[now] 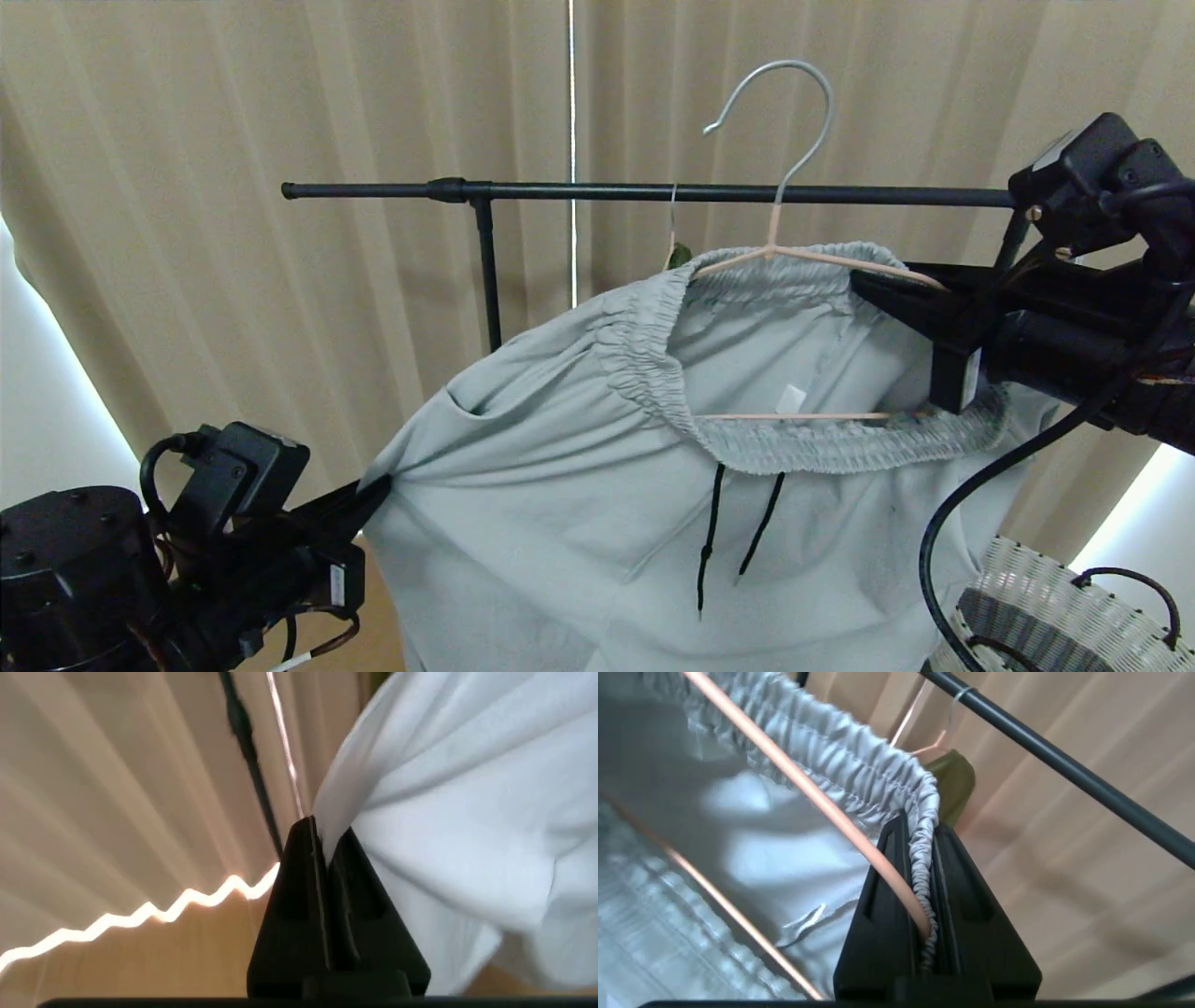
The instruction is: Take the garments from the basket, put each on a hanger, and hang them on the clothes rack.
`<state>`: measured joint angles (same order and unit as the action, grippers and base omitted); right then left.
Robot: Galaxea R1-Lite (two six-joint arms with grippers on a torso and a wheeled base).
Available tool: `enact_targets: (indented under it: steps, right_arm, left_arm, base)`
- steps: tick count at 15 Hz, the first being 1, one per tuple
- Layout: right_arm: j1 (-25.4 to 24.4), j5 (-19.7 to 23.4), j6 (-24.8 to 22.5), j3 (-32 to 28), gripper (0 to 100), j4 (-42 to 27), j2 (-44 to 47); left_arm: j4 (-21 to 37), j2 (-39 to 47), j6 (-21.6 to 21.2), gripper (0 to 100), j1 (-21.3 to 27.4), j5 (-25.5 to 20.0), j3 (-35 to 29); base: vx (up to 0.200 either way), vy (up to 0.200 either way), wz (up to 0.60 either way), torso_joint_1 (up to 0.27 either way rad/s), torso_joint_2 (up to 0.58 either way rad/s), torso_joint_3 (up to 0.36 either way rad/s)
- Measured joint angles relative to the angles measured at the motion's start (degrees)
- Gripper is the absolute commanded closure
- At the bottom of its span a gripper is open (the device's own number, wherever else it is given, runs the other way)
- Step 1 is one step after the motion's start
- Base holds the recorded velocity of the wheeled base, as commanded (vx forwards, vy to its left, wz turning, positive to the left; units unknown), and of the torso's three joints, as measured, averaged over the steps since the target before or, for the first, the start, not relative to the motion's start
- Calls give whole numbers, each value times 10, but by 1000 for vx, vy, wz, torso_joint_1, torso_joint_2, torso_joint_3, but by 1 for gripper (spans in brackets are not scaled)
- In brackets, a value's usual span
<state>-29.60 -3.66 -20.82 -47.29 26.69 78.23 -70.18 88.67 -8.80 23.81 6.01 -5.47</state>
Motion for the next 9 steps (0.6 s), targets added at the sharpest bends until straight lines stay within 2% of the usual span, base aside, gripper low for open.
enact_targets:
  steps: [3, 4, 6, 9]
  right_arm:
    - [19, 0, 5, 7, 100, 0, -10]
    - [21, 0, 13, 12, 100, 0, -13]
    - [23, -1, 22, 23, 100, 2, -20]
    - [34, -3, 20, 26, 100, -3, -31]
  left_arm:
    - [-13, 2, -1, 100, -4, 1, 19]
    - [-13, 1, -1, 0, -3, 1, 21]
    - [-13, -3, 0, 0, 0, 1, 24]
    - [-49, -10, -6, 0, 12, 1, 39]
  base:
    - [0, 0, 0, 0, 0, 0]
    - [0, 0, 0, 0, 0, 0]
    - [0, 0, 0, 0, 0, 0]
    - [0, 0, 0, 0, 0, 0]
